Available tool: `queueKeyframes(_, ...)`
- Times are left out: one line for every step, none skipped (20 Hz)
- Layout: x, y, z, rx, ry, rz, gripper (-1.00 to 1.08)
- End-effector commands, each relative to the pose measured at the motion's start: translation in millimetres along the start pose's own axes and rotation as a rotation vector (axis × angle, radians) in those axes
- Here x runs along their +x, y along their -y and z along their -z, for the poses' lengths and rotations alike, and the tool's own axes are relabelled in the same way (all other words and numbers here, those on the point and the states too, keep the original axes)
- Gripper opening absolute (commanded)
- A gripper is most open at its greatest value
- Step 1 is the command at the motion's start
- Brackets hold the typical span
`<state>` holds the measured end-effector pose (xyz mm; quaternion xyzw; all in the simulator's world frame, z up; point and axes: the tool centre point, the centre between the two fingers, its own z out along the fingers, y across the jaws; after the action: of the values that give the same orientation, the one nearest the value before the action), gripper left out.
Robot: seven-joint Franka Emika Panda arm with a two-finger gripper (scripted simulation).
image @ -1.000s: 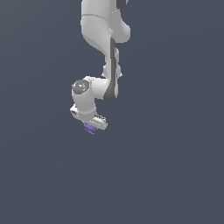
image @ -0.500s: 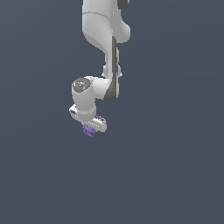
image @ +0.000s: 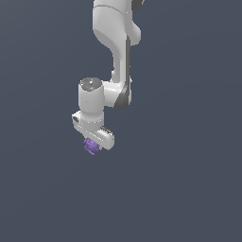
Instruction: Pick up the object and move it to a goal position.
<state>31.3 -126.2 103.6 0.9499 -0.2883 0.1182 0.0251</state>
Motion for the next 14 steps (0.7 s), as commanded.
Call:
queueKeyframes(19,8,14,0.002,-0.058,-0.036,-1.00)
queueKeyframes(26,11,19,0.002,-0.081,-0.051,-1.00)
queueKeyframes(33,14,25,0.002,-0.103,-0.065,-1.00)
queueKeyframes(40,17,30,0.002,-0.126,-0.078,-1.00)
queueKeyframes(46,19,36,0.002,-0.147,-0.092,-1.00)
queueKeyframes(53,21,42,0.001,-0.169,-0.106,-1.00)
queueKeyframes(59,24,48,0.001,-0.190,-0.119,-1.00)
queueKeyframes(65,26,54,0.001,-0.212,-0.132,-1.00)
queueKeyframes(71,28,60,0.001,-0.233,-0.145,-1.00)
queueKeyframes(77,29,66,0.001,-0.253,-0.158,-1.00)
queueKeyframes(82,31,72,0.001,-0.274,-0.171,-1.00)
queueKeyframes(88,33,79,0.000,-0.294,-0.184,-1.00)
queueKeyframes(93,35,85,0.000,-0.315,-0.197,-1.00)
queueKeyframes(99,36,91,0.000,-0.335,-0.209,-1.00)
